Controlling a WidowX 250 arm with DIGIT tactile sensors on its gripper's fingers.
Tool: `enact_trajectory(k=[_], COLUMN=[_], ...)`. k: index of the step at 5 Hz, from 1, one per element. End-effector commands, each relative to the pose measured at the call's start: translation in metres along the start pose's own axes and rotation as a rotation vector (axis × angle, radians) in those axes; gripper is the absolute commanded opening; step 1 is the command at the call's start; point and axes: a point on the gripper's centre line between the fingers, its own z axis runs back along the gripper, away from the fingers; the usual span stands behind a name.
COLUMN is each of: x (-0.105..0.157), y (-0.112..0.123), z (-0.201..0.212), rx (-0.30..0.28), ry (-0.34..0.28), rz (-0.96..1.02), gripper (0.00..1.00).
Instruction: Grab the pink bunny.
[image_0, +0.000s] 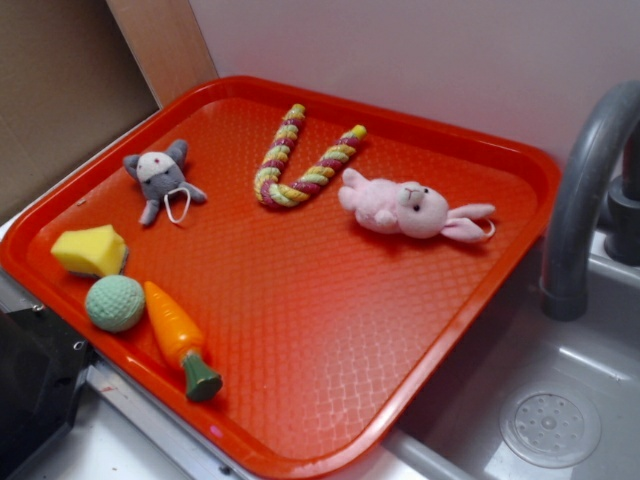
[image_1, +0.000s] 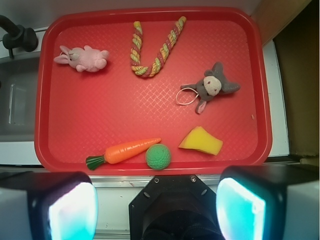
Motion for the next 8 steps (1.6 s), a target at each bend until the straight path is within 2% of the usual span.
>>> enact_trajectory(k=[1, 2, 3, 4, 5, 6, 7, 8], x=[0.0, 0.032, 0.068, 0.096, 0.122, 0.142, 0.15, 0.146], y=[0.0, -0.017, -0.052, -0.08, -0.105, -0.119, -0.13, -0.14], z=[0.0, -0.003, -0.018, -0.042, -0.075, -0.117, -0.155, -0.182], rx=[0.0, -0.013, 0.008, 0.014, 0.042, 0.041, -0.001, -0.033], ry=[0.0, -0.09, -0.135, -0.134, -0.103, -0.05, -0.008, 0.041], rz=[0.0, -0.188, -0.429, -0.569, -0.724, -0.834, -0.868, -0.923], gripper=[1.0, 1.0, 1.0, 1.0, 1.0, 1.0, 1.0, 1.0])
